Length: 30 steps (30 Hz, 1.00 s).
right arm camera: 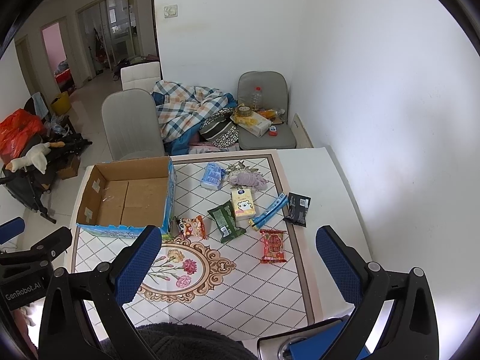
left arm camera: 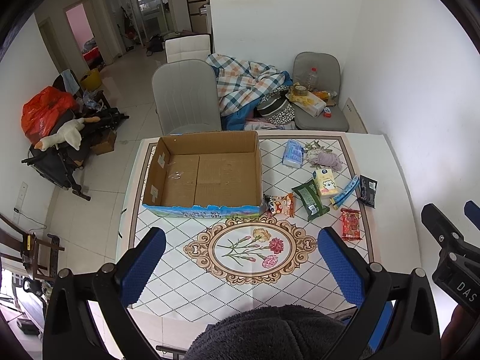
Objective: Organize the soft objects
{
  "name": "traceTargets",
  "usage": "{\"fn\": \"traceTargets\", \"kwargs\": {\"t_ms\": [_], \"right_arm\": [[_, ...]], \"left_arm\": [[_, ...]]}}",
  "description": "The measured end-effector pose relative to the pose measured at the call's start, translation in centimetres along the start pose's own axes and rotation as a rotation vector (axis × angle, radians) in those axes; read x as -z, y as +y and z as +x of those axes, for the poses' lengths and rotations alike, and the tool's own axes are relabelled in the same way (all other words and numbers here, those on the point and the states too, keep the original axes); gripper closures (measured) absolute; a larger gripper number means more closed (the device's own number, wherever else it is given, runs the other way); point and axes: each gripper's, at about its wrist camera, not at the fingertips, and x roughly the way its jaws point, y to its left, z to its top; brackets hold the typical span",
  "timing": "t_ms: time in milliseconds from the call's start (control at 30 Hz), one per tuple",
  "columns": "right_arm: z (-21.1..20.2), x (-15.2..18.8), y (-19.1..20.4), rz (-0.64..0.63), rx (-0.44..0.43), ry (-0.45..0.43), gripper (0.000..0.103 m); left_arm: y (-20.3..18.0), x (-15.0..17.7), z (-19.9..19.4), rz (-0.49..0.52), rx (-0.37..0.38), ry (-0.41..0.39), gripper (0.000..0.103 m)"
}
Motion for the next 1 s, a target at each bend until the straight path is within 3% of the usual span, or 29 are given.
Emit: {"fn": "traceTargets", "kwargs": {"t_ms": [1000], "right_arm": [[0.59,-0.26,0.06,-0.001,-0.007,-0.003,0.000]], "left_arm": [[-0.51,-0.67,0.34,0.004,0.006,-0.001,0.000]]}}
